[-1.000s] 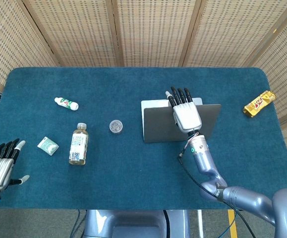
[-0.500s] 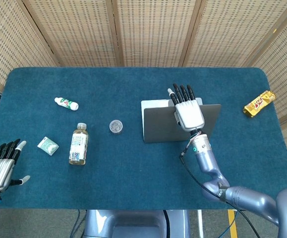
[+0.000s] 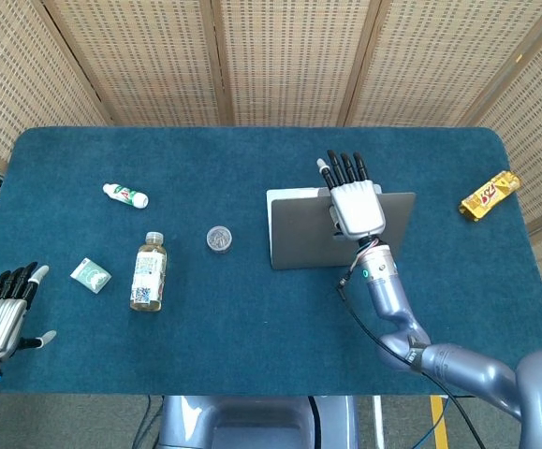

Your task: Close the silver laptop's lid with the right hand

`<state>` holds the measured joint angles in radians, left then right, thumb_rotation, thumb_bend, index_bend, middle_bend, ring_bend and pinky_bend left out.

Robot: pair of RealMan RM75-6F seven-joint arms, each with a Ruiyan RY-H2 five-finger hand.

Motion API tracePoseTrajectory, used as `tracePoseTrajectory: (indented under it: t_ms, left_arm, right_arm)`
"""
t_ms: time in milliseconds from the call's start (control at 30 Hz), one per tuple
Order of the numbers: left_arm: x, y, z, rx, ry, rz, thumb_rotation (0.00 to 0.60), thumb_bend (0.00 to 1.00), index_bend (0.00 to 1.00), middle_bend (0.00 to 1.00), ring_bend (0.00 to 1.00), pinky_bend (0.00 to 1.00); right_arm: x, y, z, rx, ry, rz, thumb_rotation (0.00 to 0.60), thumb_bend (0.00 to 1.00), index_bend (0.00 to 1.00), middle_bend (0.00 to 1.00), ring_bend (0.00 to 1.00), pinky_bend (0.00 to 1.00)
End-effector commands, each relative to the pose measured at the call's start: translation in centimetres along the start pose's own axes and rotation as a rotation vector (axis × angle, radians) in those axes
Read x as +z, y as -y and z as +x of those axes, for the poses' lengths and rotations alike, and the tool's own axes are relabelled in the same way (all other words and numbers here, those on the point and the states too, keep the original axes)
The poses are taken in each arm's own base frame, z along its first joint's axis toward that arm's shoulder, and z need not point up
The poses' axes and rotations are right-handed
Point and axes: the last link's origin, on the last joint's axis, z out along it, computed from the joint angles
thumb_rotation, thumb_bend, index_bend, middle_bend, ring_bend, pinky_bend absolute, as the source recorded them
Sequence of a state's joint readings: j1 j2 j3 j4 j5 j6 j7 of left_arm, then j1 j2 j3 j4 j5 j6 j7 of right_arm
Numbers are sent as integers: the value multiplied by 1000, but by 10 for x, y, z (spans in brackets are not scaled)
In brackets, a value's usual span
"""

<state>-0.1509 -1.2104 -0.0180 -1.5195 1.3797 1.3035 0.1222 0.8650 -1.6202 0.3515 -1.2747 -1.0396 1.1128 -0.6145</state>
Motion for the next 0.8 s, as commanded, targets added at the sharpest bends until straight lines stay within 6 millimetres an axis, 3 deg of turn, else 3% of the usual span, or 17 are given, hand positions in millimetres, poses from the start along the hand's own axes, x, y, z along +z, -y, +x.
tracePoseTrajectory:
  t_ms: [33,800]
  left_arm:
    - [1,0,0,-2,0,0,600,0,0,0,0,0]
    - [2,-1,-2,-6,10,-2,600,0,0,0,0,0]
  right_arm:
    - [2,0,-1,-1,4,-1,600,194,0,0,0,0]
    - [18,0,-11,-36,18,-5,600,156,0,0,0,0]
